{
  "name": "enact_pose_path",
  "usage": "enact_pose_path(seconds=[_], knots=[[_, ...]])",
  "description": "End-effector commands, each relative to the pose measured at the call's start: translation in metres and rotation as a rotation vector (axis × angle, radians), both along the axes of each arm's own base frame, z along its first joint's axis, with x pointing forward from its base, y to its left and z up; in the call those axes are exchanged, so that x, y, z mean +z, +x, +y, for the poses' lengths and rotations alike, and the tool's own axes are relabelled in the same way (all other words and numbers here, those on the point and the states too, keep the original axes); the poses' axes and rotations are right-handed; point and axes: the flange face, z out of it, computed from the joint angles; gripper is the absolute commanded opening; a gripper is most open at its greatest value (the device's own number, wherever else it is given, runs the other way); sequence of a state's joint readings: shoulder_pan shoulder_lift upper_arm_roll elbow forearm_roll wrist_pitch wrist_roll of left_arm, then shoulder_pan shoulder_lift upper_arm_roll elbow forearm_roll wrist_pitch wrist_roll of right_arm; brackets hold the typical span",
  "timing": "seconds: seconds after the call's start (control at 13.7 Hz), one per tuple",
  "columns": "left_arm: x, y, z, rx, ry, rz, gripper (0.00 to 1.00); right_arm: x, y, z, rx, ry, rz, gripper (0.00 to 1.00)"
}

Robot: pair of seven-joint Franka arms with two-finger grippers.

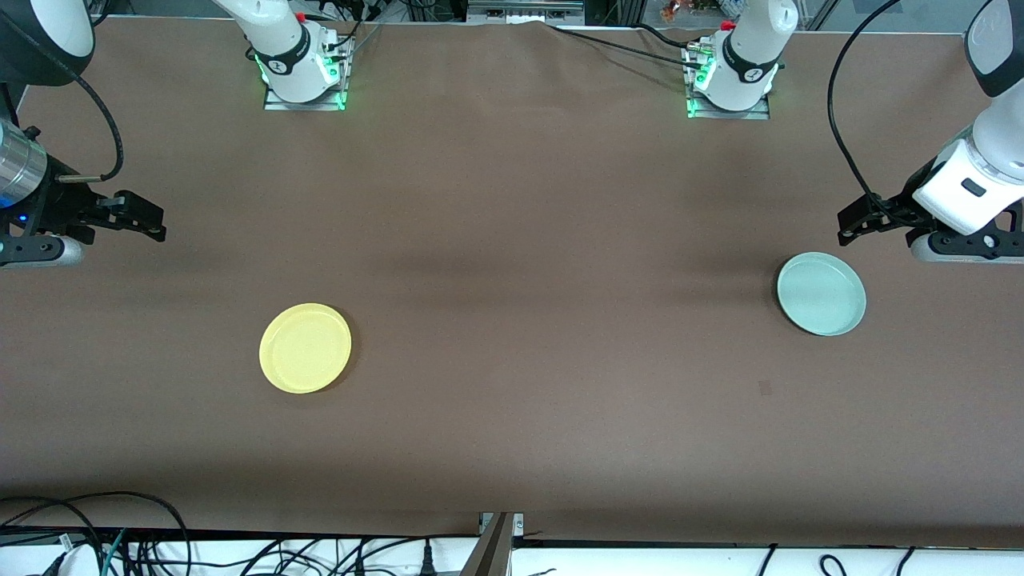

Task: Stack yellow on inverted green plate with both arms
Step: 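Move the left gripper down toward the pale green plate's rim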

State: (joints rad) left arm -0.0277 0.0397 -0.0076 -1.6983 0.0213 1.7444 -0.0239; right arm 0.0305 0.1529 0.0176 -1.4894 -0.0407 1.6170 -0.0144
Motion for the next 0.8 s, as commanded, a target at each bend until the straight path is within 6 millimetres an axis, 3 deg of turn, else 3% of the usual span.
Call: enact_pose_path(seconds=[0.0,0.59,0.73], knots=[[0.0069,0.0030,-0.0009,-0.023,-0.019,0.009,1.00,0.0010,-0.0008,-0.0016,0.016,-0.016,0.007,1.00],[0.0029,0.0016,0.0035,-0.016,-0.019,0.036,1.00,0.0002,-0.0010,-0.0016,0.016,-0.017,0.010,1.00],[0.0094,-0.0001,0.0041,-0.013,-0.021,0.055,1.00,0.0002,-0.0010,-0.0016,0.016,-0.017,0.010,1.00]])
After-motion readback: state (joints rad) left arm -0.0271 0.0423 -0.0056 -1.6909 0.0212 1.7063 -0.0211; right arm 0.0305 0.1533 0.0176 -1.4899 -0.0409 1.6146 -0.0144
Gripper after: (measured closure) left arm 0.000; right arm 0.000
